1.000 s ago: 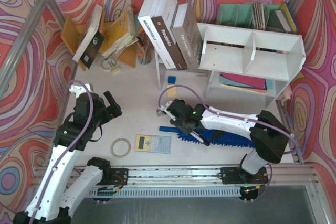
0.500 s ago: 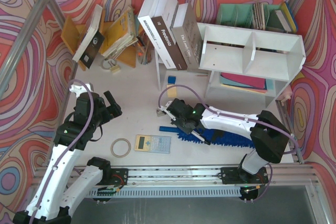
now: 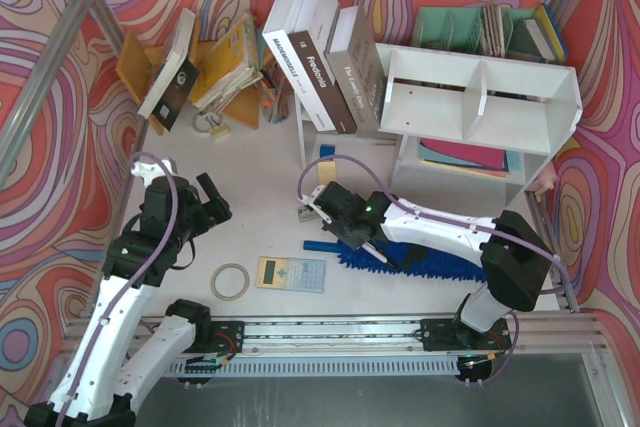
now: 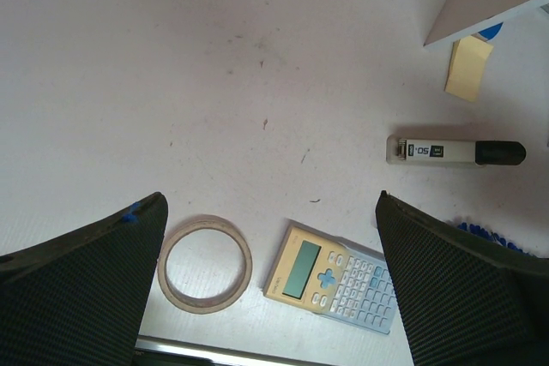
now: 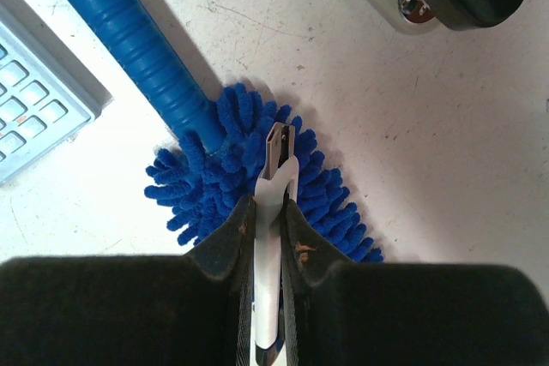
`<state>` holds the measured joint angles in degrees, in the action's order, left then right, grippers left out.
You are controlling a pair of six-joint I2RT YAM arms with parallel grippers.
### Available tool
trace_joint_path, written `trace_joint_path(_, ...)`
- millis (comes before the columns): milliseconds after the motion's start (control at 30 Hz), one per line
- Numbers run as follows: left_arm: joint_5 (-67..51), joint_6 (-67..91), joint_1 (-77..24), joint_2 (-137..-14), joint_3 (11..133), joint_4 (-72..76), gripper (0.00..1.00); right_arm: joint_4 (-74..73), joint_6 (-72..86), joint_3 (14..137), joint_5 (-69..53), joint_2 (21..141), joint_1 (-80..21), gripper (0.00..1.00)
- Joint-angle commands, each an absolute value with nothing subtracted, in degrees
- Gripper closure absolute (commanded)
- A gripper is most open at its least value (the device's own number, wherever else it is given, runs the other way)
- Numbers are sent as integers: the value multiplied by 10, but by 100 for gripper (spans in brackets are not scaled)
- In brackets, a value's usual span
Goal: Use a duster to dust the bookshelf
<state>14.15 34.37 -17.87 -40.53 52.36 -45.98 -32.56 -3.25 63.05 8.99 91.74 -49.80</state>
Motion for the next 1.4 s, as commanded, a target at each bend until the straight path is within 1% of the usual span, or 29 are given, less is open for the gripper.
trace_joint_path(0,155,348,-179,-398,517,-470,1,-351,-44,653,109,908,-507,88)
trace_joint_path(567,207,363,-179,-353,517,-485,1,-344,-69,708,126,928,-526,88)
trace_joint_path(900,279,384,-179,-284,516,-510,2,-323,-105,753,132,964,-533,90)
trace_joint_path(1000,299,389,-179,-256,514,-513,2,-319,-112,765,133,975,-534,92)
trace_joint_path(1367,364,410,-179,-179,513,-534,1,-310,-147,822,139,1011,-538,92)
